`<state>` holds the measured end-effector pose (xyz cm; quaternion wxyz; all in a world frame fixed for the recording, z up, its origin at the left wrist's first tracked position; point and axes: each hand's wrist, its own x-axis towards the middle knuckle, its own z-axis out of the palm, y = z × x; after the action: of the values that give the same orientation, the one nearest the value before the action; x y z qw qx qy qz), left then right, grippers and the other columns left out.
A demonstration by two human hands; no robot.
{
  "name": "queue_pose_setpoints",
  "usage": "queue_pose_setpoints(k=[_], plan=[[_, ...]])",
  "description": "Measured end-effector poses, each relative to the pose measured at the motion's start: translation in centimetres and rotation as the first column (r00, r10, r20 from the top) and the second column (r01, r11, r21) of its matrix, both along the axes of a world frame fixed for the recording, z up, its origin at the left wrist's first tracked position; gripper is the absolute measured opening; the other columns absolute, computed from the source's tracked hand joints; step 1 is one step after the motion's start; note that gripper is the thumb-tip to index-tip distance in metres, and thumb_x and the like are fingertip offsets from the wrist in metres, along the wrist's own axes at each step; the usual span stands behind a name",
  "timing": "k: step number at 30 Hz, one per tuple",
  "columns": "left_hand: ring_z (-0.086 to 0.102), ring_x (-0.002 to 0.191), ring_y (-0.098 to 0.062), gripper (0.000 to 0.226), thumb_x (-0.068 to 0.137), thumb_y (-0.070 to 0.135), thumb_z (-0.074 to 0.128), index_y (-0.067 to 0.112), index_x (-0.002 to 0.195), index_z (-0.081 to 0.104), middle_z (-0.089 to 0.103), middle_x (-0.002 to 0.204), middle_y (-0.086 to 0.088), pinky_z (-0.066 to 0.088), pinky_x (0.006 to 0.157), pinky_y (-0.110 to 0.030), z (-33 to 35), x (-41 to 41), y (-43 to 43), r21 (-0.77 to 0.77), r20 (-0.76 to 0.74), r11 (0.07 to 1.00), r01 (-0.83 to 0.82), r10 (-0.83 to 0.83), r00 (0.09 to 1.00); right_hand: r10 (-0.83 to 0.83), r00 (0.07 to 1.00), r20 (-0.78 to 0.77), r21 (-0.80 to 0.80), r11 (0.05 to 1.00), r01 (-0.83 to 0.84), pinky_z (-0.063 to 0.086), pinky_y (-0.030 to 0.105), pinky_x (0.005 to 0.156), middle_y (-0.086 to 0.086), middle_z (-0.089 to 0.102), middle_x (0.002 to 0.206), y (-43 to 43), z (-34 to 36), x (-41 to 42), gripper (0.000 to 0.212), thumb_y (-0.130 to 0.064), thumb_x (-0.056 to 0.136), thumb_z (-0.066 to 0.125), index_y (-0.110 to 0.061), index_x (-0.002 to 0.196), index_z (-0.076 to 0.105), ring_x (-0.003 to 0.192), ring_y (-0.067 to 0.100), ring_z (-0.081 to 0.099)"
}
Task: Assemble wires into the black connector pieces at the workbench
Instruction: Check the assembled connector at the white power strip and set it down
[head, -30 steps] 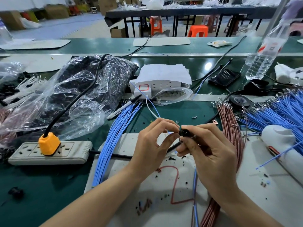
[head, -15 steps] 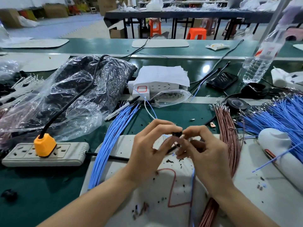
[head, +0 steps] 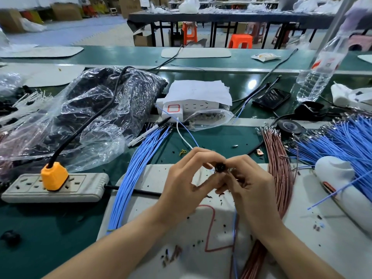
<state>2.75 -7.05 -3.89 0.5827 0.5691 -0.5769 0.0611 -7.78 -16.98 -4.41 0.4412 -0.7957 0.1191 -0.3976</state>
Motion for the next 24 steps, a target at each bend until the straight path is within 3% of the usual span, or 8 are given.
queue_pose_setpoints(k=[5,10,14,17,24], plan=[[0.058,0.083,-0.009,0.019,0.08,0.0,0.071,0.001,0.099,0.067,0.061,0.095,-0.002,0.047,0.078,-0.019,0.01,0.11,0.07,0.014,0.006,0.997,-0.08,0.08,0.997,-0.032,0.999,0.006,-0.054,0.998,0.032,0.055,0.023,0.053,0.009,0.064,0.073,0.06,-0.24,0.06,0.009,0.005,0.088,0.061,0.0,0.091,0.067,0.053,0.005,0.065],[0.059,0.08,-0.016,0.023,0.08,-0.002,0.07,0.01,0.099,0.064,0.06,0.093,-0.007,0.048,0.074,-0.023,0.17,0.06,0.17,0.027,-0.03,0.999,-0.018,0.019,0.999,-0.011,0.999,0.053,-0.042,0.999,0.013,0.053,0.017,0.055,0.008,0.065,0.076,0.21,-0.01,0.06,0.014,-0.004,0.089,0.053,-0.005,0.092,0.067,0.056,0.007,0.066],[0.058,0.078,-0.015,0.018,0.08,-0.003,0.07,0.003,0.097,0.068,0.06,0.091,-0.004,0.044,0.072,-0.017,0.24,0.1,0.05,0.043,-0.047,0.999,-0.015,0.017,0.999,0.005,0.999,0.053,-0.006,1.0,-0.004,0.057,0.025,0.056,0.009,0.066,0.077,0.08,-0.05,-0.04,0.011,-0.001,0.092,0.057,-0.004,0.094,0.067,0.058,0.008,0.067],[0.058,0.079,-0.017,0.015,0.08,-0.002,0.07,0.0,0.095,0.068,0.06,0.09,-0.004,0.048,0.072,-0.025,0.21,0.03,-0.05,0.055,-0.076,0.998,0.004,0.0,0.997,0.009,0.999,0.039,0.014,1.0,-0.01,0.058,0.03,0.057,0.009,0.067,0.077,-0.07,-0.08,-0.02,0.015,0.007,0.089,0.057,-0.004,0.093,0.067,0.059,0.01,0.068],[0.06,0.081,-0.016,0.015,0.082,-0.002,0.069,-0.002,0.097,0.068,0.059,0.092,-0.011,0.051,0.074,-0.027,0.06,0.05,-0.15,0.025,0.037,0.999,-0.043,0.042,0.998,-0.037,0.997,0.07,-0.174,0.984,0.048,0.054,0.02,0.058,0.006,0.065,0.075,0.16,0.19,-0.19,0.01,0.003,0.085,0.057,0.0,0.089,0.065,0.062,0.005,0.066]])
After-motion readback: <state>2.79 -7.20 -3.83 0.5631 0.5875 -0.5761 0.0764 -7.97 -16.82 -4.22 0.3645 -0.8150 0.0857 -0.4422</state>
